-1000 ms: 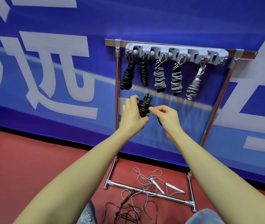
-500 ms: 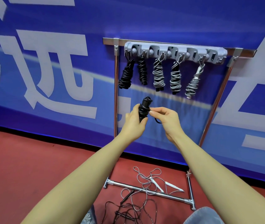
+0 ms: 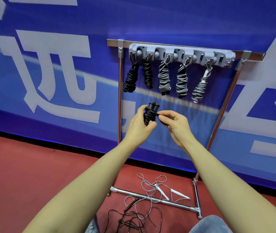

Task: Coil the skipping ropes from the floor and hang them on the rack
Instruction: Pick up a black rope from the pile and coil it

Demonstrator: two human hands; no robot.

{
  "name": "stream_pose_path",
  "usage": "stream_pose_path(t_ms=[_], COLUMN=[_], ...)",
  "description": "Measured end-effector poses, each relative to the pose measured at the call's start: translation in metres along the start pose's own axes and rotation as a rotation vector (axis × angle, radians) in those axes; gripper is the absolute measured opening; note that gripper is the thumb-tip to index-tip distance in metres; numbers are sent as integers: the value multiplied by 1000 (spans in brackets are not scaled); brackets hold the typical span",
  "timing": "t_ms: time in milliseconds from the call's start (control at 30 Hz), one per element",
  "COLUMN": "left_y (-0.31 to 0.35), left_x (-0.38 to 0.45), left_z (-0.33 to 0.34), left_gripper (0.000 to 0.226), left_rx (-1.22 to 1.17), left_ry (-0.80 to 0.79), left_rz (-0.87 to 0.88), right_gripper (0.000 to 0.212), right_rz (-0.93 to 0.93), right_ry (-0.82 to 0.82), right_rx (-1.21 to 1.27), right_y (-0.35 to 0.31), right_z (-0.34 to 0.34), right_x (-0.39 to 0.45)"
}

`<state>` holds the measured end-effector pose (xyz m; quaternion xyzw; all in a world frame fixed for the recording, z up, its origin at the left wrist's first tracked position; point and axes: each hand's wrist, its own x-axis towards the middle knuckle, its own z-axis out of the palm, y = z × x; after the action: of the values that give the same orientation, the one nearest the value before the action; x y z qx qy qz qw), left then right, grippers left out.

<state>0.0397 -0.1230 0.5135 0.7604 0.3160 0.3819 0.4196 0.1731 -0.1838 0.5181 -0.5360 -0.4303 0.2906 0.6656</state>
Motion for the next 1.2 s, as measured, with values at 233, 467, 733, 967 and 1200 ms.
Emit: stream_pose_path(t_ms=[233, 467, 733, 967, 1200], left_y=[7, -6, -6, 1, -2], left_x=[-1, 10, 0, 12, 14], left_z=[-6, -1, 16, 10, 8], left_gripper=[67, 49, 72, 60, 49], left_rx=[4, 57, 537, 706, 185], left_ry=[-87, 19, 102, 180, 17], left_rz=[-18, 11, 171, 39, -76], right_gripper=[33, 32, 19, 18, 10], right_rz=[25, 39, 71, 6, -21], right_ry=[61, 54, 103, 41, -38], right_rx=[-91, -29, -25, -148, -308], right_y=[12, 9, 8, 6, -6], right_z=[1, 5, 12, 17, 7], right_x=[-1, 2, 2, -2, 3])
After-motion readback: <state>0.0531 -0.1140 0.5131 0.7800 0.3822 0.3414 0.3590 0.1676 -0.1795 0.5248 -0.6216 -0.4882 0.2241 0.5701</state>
